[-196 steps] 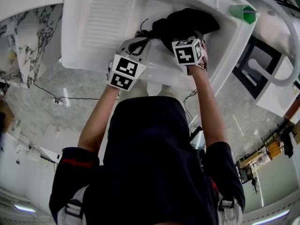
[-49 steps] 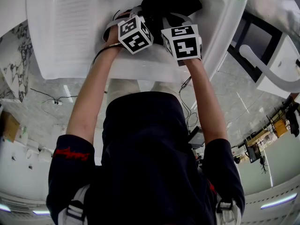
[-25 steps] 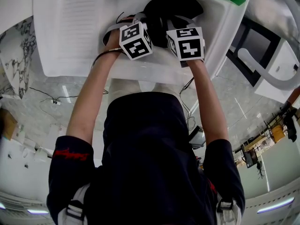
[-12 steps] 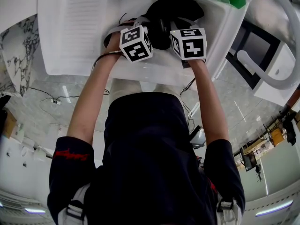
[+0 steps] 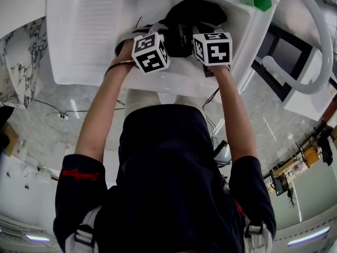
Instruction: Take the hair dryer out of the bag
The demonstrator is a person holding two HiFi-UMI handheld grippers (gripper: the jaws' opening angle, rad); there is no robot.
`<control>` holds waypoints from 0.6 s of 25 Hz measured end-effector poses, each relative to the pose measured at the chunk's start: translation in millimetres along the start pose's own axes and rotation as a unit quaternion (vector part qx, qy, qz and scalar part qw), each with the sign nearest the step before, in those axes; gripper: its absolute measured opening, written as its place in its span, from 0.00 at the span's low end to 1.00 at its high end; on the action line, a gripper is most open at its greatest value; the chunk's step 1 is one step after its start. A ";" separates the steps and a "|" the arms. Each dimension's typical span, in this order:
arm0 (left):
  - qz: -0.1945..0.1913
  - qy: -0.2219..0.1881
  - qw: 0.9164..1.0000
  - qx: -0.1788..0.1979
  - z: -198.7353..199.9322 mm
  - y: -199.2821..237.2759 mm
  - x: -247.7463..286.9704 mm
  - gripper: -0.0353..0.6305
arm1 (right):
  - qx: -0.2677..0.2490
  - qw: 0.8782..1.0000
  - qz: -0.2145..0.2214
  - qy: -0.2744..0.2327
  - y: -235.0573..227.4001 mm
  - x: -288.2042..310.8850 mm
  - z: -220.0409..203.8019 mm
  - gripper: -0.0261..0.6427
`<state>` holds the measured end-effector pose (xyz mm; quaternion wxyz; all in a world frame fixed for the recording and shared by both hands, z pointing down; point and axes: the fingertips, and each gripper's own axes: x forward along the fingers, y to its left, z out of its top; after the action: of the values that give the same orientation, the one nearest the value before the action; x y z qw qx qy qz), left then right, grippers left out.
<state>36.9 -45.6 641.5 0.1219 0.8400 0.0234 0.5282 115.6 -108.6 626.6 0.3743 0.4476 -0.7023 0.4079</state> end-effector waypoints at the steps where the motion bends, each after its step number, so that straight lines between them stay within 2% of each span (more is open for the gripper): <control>1: -0.001 -0.001 1.000 0.001 0.2 -0.9 -1.7 0.37 | 0.000 1.000 0.000 0.000 0.0 -0.6 0.3 0.11; 15: -0.005 -0.006 1.000 0.010 -3.6 -13.2 -22.0 0.37 | -0.007 1.000 0.000 0.004 3.0 0.7 0.4 0.11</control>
<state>25.2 -35.8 620.6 0.1161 0.8444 0.0322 0.5220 112.5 -108.4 626.4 0.3802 0.4431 -0.7035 0.4052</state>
